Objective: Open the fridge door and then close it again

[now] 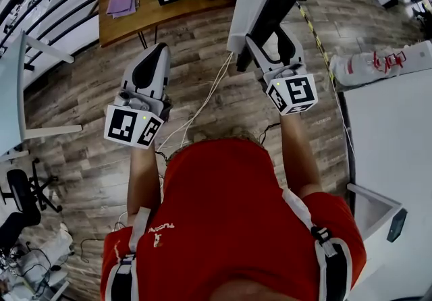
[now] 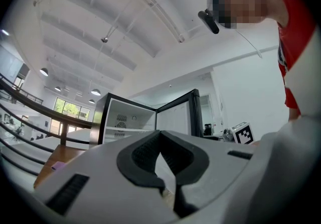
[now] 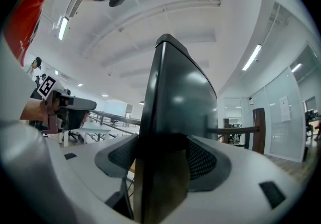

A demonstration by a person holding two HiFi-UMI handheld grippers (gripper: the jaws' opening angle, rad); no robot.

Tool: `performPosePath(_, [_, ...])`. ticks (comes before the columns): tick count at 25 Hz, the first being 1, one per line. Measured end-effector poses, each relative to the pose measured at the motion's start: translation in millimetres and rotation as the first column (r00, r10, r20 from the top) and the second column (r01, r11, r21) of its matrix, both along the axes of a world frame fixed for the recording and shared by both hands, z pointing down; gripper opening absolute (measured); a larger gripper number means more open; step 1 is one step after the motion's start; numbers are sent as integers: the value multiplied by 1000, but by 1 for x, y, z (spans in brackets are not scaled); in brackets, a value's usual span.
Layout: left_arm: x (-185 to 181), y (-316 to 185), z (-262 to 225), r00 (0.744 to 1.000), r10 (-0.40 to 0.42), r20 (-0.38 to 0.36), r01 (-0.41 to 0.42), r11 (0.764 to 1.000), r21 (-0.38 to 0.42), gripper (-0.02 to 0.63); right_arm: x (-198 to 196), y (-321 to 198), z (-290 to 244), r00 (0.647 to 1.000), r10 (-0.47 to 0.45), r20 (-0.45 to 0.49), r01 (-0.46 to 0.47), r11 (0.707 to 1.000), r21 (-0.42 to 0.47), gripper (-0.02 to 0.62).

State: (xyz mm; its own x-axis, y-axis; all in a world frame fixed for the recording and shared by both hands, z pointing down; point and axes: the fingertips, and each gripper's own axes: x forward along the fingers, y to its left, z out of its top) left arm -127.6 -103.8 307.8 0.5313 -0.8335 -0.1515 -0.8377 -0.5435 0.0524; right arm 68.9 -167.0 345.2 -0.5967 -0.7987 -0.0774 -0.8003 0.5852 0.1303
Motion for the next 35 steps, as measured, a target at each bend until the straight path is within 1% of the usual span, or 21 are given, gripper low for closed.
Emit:
performPosePath(5, [-25, 6, 0, 1000, 4, 0, -4, 1000, 0, 9, -31, -7, -1, 1000, 10, 15, -10, 1000, -15, 295])
performPosePath(9, [-41, 4, -1, 1000, 0, -6, 0, 1000, 3, 9, -57, -15, -5, 1000, -11, 18, 11, 1000, -13, 293])
performPosePath(13, [-50, -1, -3, 1000, -11, -14, 11, 1000, 8, 9, -81, -27, -9, 999, -39, -7, 39, 999, -9, 295])
performPosePath(17, [-60, -12, -3, 999, -29, -16, 29, 1000, 5, 9, -104, -39, -12, 997, -80, -1, 80, 997, -7, 296])
performPosePath(22, [-68, -28, 1, 998, -58, -6, 58, 998, -8, 9, -125, -56, -16, 991, -131, 15, 130, 991, 13, 296])
performPosePath(29, [-79, -69, 5, 996, -92, -2, 92, 995, -26, 9, -148, -90, -17, 979, -203, 30, 202, 979, 23, 293])
performPosePath(31, [-80, -81, 7, 995, -97, -3, 97, 995, -30, 9, -151, -103, -17, 976, -213, 34, 212, 977, 24, 278])
performPosePath(35, [-82, -105, 7, 994, -112, -8, 111, 993, -35, 9, -157, -128, -19, 973, -230, 27, 229, 973, 27, 174])
